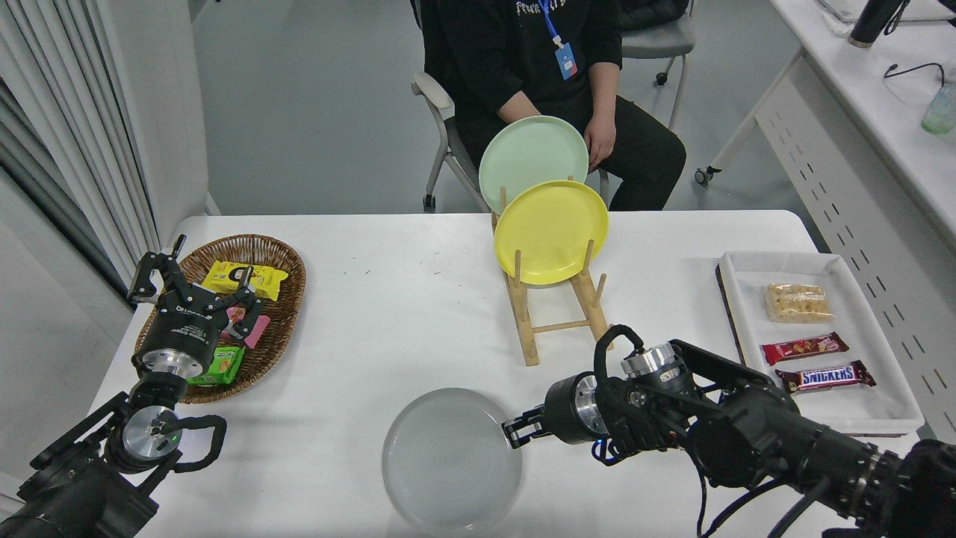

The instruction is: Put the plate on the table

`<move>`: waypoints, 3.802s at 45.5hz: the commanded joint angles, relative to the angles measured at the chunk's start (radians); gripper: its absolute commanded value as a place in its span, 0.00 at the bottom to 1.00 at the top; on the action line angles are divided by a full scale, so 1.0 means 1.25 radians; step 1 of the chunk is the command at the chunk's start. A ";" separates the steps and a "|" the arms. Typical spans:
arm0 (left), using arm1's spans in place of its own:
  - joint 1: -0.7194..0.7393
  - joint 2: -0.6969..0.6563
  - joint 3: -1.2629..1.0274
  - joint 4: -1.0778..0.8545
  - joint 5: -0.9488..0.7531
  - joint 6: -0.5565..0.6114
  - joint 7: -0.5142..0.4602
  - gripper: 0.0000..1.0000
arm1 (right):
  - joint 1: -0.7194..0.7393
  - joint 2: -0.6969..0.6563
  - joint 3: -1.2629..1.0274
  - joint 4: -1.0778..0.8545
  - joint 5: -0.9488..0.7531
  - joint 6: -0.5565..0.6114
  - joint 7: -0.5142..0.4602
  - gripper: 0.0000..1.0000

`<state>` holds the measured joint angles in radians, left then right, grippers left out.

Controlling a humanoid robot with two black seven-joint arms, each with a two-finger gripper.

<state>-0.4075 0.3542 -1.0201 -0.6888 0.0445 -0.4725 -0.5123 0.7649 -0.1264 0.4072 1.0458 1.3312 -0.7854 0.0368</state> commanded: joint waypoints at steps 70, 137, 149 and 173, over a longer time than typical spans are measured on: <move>0.000 0.000 0.000 0.000 0.000 0.000 0.000 0.98 | 0.048 0.003 0.125 -0.006 -0.026 0.000 -0.040 1.00; 0.001 0.000 0.000 0.000 0.000 0.000 0.000 0.98 | 0.064 0.009 0.099 -0.001 -0.845 0.686 -0.040 1.00; 0.001 0.000 0.000 0.000 0.000 0.000 0.000 0.98 | 0.062 -0.035 0.174 -0.002 -0.854 0.712 -0.034 1.00; 0.000 0.000 0.000 0.000 0.000 0.000 0.000 0.98 | -0.003 -0.168 0.326 -0.061 -0.926 0.729 -0.027 1.00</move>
<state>-0.4074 0.3543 -1.0201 -0.6887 0.0445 -0.4725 -0.5124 0.8018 -0.2710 0.7199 0.9987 0.1924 0.1096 0.0000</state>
